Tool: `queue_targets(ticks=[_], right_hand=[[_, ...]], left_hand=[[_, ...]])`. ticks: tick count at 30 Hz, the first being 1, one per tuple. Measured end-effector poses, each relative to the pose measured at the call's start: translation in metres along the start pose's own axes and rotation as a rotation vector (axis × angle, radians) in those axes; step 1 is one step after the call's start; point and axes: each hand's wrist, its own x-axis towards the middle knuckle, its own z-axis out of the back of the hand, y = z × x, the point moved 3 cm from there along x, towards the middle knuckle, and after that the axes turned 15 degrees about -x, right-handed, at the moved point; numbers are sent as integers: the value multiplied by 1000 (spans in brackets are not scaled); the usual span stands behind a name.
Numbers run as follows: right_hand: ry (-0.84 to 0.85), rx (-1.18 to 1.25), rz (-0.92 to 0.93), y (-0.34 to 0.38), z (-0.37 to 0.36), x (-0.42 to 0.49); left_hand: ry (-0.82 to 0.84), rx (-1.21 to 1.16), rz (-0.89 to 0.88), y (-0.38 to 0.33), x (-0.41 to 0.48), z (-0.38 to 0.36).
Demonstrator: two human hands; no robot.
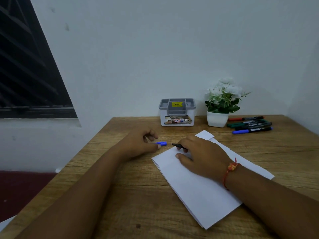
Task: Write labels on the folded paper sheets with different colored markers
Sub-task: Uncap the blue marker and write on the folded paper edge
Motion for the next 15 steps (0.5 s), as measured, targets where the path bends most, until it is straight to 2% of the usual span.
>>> queue_targets(ticks=[3,7,15], right_hand=[[12,-10,15,-1,-1,1],[38,-27,26,-2,0,1],[35,-47,21,2,3,1]], left_hand=[[73,-66,-14,-10,-6,6],[412,14,48,-16,-13,-3],[486,82,57,-16,-12,-7]])
